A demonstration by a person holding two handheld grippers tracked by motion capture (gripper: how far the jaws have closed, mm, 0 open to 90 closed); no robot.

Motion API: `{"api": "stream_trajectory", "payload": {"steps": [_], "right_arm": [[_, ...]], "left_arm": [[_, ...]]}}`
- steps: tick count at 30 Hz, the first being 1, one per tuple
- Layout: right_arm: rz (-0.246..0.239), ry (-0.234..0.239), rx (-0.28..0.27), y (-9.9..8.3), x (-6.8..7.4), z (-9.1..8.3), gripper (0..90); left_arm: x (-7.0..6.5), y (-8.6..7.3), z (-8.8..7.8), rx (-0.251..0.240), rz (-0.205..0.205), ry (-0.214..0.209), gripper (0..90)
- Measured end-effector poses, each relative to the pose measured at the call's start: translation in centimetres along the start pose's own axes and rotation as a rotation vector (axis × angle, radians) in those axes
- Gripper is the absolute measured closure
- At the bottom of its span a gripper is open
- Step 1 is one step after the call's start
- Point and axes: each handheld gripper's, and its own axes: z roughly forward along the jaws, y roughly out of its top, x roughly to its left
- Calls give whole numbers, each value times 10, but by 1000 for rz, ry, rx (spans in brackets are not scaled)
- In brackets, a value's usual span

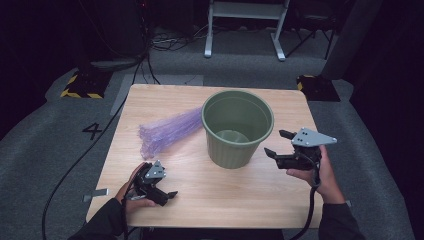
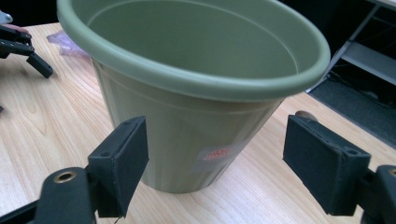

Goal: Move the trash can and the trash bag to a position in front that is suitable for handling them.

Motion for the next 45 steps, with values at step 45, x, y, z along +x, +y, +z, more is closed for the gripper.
{"api": "stream_trajectory", "payload": {"steps": [45], "right_arm": [[-105, 153, 27, 45, 30, 35, 265]], "left_arm": [[0, 0, 0, 0, 0, 0, 2]]}}
